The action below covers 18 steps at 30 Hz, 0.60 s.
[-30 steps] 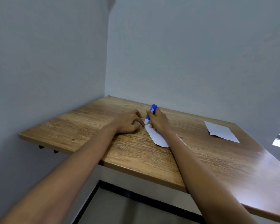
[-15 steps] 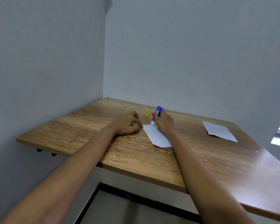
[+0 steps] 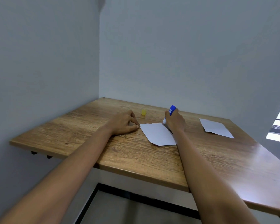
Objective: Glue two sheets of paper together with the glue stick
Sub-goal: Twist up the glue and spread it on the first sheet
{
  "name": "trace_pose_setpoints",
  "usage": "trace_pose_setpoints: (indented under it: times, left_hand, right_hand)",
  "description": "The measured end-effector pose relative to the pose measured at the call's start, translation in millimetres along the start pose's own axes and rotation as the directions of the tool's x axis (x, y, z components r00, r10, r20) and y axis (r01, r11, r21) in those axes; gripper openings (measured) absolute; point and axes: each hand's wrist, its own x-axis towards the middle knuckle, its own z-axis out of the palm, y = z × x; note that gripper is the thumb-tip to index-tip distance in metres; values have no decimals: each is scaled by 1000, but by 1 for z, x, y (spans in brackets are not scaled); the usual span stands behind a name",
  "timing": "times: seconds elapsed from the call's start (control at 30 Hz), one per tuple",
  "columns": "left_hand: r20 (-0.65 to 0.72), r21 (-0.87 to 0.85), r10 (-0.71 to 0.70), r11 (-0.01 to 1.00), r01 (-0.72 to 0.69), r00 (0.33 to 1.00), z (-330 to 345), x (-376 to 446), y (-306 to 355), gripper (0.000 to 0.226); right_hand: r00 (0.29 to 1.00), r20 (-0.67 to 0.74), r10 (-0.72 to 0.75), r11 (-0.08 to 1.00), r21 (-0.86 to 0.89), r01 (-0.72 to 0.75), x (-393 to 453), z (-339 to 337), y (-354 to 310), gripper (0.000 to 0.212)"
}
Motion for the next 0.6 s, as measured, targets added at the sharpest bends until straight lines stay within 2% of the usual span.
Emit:
trace_pose_setpoints:
  times: [0.1, 0.17, 0.23, 0.3, 0.37, 0.47, 0.53, 0.6]
  left_hand:
    - [-25, -54, -21, 998, 19, 999, 1, 1, -1, 22]
    - [-94, -206, -68, 977, 48, 993, 0, 1, -3, 21]
    - [-220, -336, -126, 941, 46, 967, -2, 1, -4, 30]
    - [-290, -292, -115, 956, 26, 950, -3, 5, 0, 45]
    - [-177, -138, -43, 990, 19, 983, -2, 15, 12, 45]
    - [117, 75, 6, 997, -14, 993, 9, 36, 36, 47]
    - [229, 91, -7, 996, -15, 973, 15, 47, 44, 53]
    - [263, 73, -11, 997, -9, 965, 18, 53, 44, 51]
  right_hand:
    - [990, -51, 131, 961, 250, -114, 3, -8, 5, 41]
    - [985, -65, 159, 925, 359, -126, 3, -12, 8, 43]
    - [992, -51, 115, 923, 374, -88, 0, -15, 9, 42]
    - [999, -26, 35, 943, 331, -25, -3, -15, 7, 40]
    - [999, -1, -45, 961, 272, 44, -5, -14, 3, 39]
    - [992, 39, -121, 982, 153, 114, -5, -11, 2, 37]
    - [989, 43, -142, 985, 100, 138, -3, -10, 4, 37]
    - [987, 46, -157, 986, 72, 153, -1, -8, 6, 37]
